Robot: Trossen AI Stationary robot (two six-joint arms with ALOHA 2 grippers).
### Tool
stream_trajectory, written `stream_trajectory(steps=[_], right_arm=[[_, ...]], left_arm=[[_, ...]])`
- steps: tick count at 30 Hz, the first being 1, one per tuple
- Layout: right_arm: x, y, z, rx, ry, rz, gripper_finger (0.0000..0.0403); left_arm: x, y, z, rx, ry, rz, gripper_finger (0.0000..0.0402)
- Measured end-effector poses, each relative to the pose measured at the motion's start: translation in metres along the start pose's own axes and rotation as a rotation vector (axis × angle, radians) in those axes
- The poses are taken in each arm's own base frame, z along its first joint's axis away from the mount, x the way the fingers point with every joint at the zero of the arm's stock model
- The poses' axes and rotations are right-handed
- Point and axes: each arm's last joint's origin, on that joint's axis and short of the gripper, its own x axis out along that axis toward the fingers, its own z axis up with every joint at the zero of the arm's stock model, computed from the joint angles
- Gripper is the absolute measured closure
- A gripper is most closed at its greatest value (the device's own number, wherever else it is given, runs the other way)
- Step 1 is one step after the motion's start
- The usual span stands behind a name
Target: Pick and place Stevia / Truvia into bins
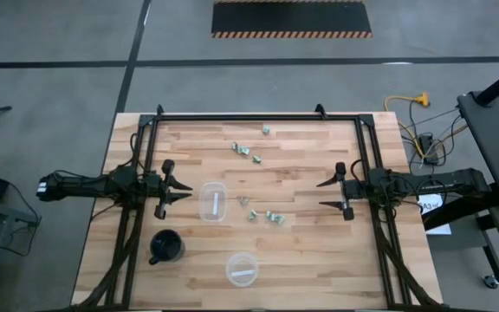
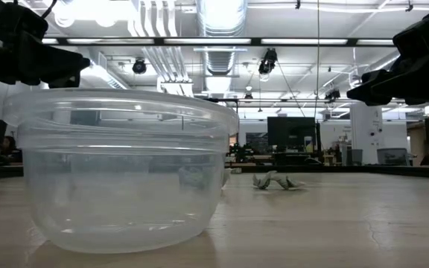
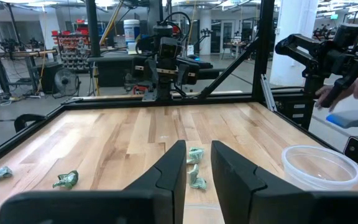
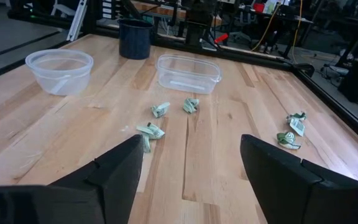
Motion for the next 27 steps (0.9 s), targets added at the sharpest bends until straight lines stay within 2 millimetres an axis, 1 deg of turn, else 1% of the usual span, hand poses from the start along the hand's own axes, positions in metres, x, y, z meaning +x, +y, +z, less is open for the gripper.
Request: stream_trajectory(steps=[9, 19, 27], right_arm=[[0.0000, 0.0000, 0.0000, 0.000, 0.000, 0.000, 0.0152], [0.0000, -0.0001, 0.0010, 0.000, -0.011, -0.001, 0.0145], [0.0000, -0.0003, 0.0027, 0.011, -0.029, -0.003, 0.0152]], left_arm=[[0.0000, 0.0000, 0.0000, 0.000, 0.000, 0.000, 0.0344], [0.0000, 0.0000, 0.0000, 0.000, 0.000, 0.000, 0.0344], [0.0000, 0.0000, 0.0000, 0.000, 0.000, 0.000, 0.0344]])
